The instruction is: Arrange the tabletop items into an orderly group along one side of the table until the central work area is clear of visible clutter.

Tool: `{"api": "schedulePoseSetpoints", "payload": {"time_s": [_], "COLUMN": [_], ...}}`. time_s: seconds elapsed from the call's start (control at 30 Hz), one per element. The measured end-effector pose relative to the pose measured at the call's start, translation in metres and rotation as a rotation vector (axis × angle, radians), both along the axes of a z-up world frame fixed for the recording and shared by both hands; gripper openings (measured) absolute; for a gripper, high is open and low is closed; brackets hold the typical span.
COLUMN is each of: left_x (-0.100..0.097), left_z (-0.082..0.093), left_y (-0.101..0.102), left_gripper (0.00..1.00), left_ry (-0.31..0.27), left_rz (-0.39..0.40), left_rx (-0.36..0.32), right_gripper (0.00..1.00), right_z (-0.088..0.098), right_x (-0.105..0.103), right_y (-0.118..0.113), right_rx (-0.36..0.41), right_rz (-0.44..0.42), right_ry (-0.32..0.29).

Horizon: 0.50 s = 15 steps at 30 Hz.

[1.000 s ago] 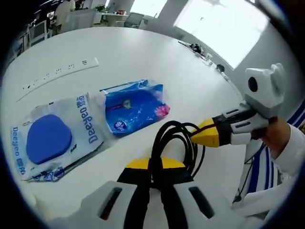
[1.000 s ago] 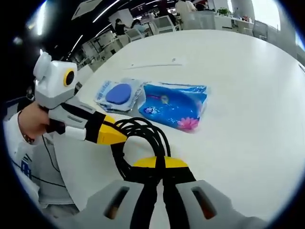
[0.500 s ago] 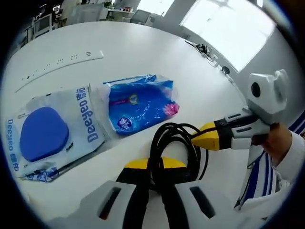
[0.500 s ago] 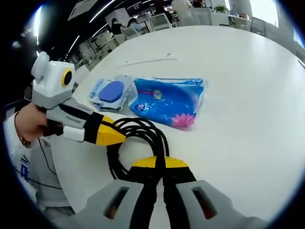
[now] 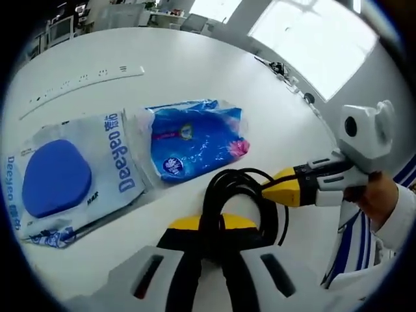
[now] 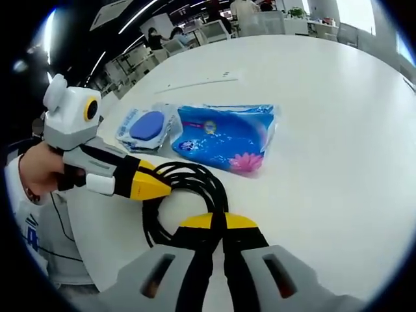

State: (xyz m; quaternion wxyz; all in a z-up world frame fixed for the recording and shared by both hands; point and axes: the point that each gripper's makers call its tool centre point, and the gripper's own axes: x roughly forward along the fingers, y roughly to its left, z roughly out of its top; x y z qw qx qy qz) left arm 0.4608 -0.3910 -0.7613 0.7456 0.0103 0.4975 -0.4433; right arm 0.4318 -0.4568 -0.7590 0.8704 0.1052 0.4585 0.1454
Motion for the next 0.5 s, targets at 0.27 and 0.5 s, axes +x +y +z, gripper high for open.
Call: {"api": "schedulePoseSetpoints", "payload": {"time_s": [0.27,0.5], "left_x": [0.0018,0.0021], "left_z": [0.0017,0.0039], "left_y": [0.0018,0.0051], "left_gripper": [0.12,0.18], "left_ry": [-0.003,-0.008], "left_rz": [0.012,0.015], "left_rx": [-0.008,-0.012], "right_gripper": [0.03,0.07], "right_z": [-0.0014,0.0001], "right_x": [0.0010,0.0000], "right_y": [-0.0013,-0.0017], "right_rx": [-0.010,-0.030], "right_rz": [0.001,0.004], "right_ry": [-0.002,-0.010]}}
